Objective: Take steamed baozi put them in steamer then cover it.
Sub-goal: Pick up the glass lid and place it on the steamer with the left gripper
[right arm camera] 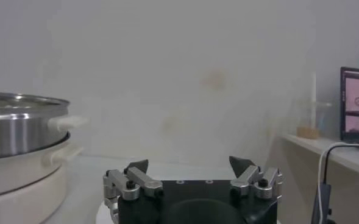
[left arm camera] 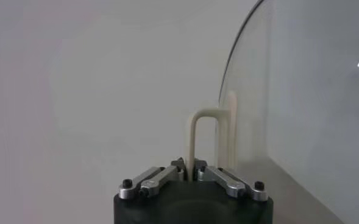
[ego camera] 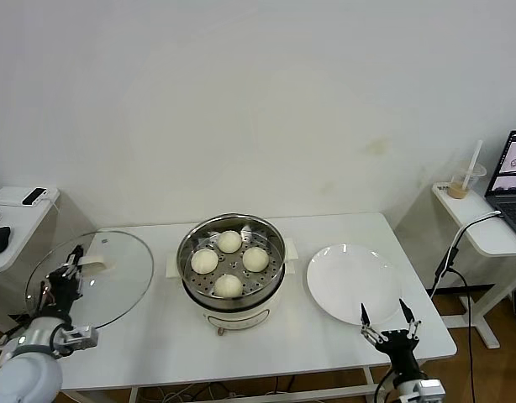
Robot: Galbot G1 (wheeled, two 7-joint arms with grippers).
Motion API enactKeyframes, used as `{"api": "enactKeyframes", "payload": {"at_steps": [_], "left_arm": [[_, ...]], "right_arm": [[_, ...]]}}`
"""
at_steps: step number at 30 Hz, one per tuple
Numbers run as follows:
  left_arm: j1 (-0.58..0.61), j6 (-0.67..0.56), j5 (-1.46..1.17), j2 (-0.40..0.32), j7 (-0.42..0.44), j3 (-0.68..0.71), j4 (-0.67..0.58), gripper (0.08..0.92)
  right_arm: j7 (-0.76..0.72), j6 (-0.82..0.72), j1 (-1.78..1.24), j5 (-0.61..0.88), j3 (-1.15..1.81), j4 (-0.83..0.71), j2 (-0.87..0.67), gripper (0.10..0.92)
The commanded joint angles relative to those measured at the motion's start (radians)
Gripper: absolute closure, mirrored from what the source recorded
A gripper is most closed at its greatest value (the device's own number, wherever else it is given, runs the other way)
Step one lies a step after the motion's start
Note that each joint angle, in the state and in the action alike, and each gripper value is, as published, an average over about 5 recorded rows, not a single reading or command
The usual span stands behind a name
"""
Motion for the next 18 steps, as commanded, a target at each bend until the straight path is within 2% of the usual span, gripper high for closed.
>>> {"api": "enactKeyframes", "payload": {"at_steps": [1,7,18], "left_arm": [[-0.137,0.137,0.034,0.004,0.073,0.25,-0.118,0.849],[-0.261,0.196,0.087,-0.065,0.103,0.41,-0.093,0.849],[-0.403,0.235,0.213,-0.198,0.166,0.577,-0.001,0.849]], "right_arm": [[-0.007,0.005,0.002,-0.098,-0.027,-0.014,0.007,0.203],[-0.013,0.005,0.005,-0.14,-0.055,-0.032,0.013,0.203],[-0.018,0.005,0.025,-0.166,-0.087,-0.071,0.018,0.203]]}}
